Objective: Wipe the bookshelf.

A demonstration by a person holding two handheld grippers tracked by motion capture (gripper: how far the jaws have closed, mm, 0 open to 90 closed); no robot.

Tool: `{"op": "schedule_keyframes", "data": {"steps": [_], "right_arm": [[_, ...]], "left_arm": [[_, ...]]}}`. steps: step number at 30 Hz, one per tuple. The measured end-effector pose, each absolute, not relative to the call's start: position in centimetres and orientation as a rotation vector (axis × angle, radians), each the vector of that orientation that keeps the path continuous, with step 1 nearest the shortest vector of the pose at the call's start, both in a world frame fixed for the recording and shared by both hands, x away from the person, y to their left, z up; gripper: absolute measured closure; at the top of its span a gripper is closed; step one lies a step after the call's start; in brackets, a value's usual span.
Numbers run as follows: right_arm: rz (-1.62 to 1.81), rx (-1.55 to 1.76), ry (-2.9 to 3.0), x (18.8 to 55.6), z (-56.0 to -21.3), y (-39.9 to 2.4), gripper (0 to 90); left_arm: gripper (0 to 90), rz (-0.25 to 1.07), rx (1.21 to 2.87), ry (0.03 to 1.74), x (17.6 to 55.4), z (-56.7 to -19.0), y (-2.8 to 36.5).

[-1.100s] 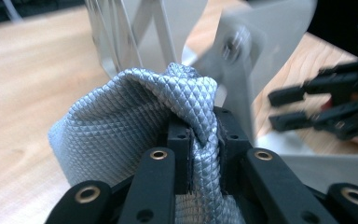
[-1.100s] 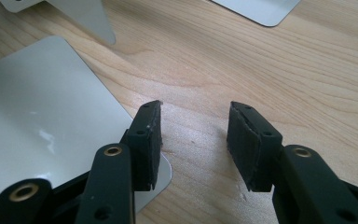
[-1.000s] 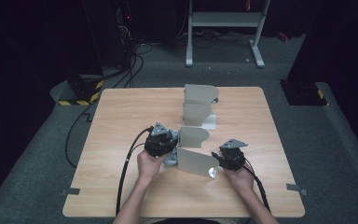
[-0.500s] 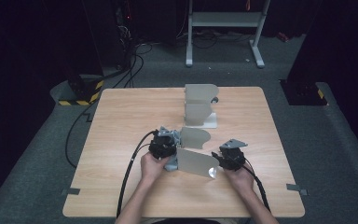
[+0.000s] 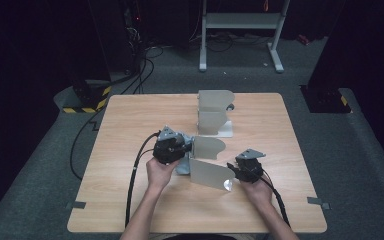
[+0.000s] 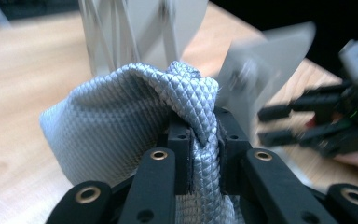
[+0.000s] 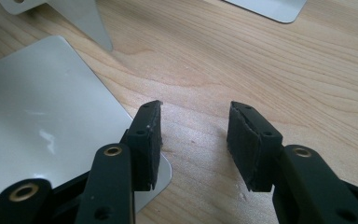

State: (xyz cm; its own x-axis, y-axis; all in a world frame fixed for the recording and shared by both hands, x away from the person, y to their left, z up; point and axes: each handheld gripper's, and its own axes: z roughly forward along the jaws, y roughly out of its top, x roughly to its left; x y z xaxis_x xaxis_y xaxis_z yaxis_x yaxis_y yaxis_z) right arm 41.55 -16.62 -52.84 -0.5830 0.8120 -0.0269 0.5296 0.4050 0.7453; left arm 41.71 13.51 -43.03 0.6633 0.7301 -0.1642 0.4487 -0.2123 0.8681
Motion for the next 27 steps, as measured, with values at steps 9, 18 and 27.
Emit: {"op": "schedule_keyframes", "data": {"steps": [9, 18, 27], "right_arm": [[1.001, 1.15, 2.28, 41.6, -52.8, -16.6, 55.5], [1.002, 1.152, 2.28, 41.5, -52.8, -16.6, 55.5], [1.003, 1.152, 2.279, 41.6, -52.8, -16.6, 55.5]], "left_arm": [[78.8, 0.381, 1.799, 0.86, 41.3, -39.8, 13.6], [78.6, 0.381, 1.784, 0.878, 42.4, -39.5, 13.7], [78.7, 0.382, 1.805, 0.933, 44.3, -41.2, 13.0]]}}
